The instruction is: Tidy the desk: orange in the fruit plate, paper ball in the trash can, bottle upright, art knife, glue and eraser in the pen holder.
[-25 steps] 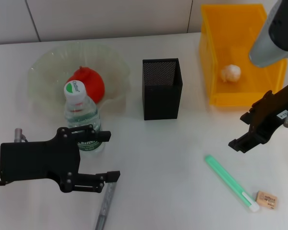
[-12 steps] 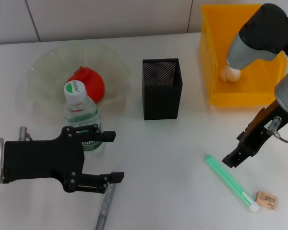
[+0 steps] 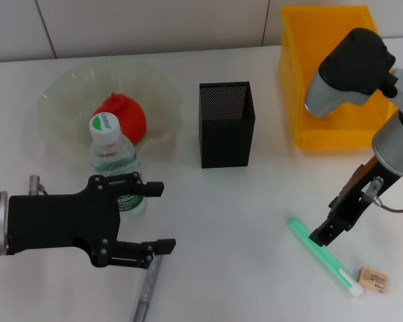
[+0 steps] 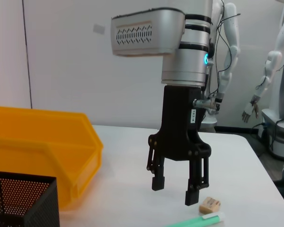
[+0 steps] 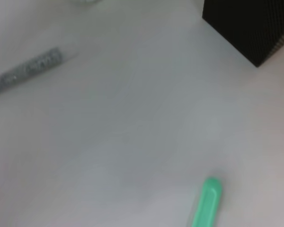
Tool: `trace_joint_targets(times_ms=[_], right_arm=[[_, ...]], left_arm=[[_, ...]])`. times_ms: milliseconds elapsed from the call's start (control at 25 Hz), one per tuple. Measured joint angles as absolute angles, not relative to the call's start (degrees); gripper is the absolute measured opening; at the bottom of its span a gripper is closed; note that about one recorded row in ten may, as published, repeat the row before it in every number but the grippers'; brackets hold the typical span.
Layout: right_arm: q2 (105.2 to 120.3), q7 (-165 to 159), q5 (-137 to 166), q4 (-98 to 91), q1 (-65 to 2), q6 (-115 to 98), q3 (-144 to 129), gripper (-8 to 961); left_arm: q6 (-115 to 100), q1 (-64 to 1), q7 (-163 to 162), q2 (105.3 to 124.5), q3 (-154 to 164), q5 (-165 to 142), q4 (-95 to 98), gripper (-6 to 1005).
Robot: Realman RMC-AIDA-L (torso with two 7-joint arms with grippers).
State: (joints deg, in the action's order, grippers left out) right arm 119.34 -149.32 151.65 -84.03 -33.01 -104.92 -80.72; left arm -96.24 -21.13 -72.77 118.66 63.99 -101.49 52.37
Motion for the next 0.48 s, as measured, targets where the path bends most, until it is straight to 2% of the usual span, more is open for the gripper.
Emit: trace_joint_targets(times_ms=[480], right_arm=[[119.37,-149.1,152.3,-80.2,-32.9,-102.7,-83.3,730]], left_arm=[[-95.9,-21.6,-72.8,118.66,63.6,-101.4,52.1,863]])
